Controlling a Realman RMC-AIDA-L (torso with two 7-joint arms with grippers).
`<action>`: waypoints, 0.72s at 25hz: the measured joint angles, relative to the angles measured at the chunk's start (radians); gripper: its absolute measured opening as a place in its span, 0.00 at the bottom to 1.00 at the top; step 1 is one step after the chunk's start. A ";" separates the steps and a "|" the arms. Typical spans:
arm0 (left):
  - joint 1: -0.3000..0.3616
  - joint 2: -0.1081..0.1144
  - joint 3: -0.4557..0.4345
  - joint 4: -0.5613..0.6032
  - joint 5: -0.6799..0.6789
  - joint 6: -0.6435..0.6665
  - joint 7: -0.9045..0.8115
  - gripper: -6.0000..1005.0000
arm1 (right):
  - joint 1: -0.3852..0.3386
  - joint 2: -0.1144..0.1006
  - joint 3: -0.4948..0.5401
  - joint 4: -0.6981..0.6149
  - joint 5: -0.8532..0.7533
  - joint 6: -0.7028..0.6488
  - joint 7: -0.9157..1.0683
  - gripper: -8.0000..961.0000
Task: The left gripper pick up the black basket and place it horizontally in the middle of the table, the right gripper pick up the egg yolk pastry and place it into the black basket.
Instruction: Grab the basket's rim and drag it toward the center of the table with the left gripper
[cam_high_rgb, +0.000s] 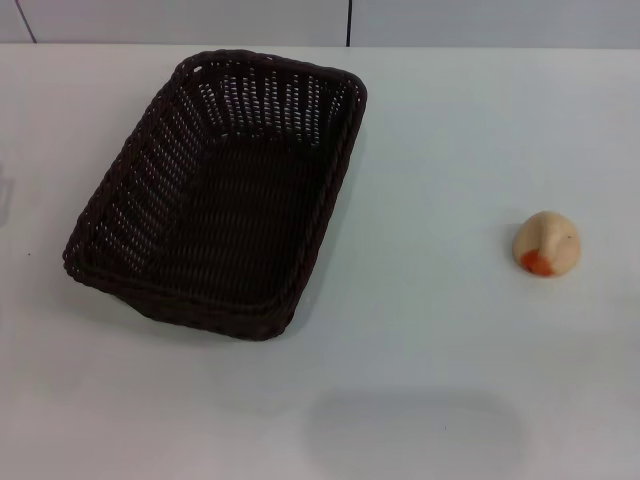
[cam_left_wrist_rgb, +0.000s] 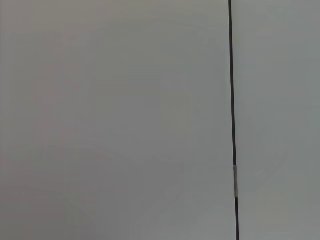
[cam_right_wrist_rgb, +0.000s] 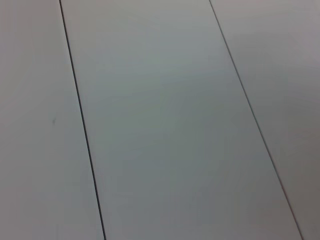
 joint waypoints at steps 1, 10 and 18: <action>0.000 0.000 0.000 0.000 0.000 0.000 0.000 0.80 | 0.000 0.000 0.000 0.000 0.000 0.000 0.000 0.85; -0.005 0.005 0.035 -0.012 0.001 -0.009 -0.001 0.78 | 0.003 0.000 0.000 0.000 0.000 0.002 0.000 0.85; 0.063 0.096 0.040 -0.455 0.114 -0.517 0.008 0.76 | 0.010 -0.002 0.000 0.000 0.000 0.003 0.000 0.85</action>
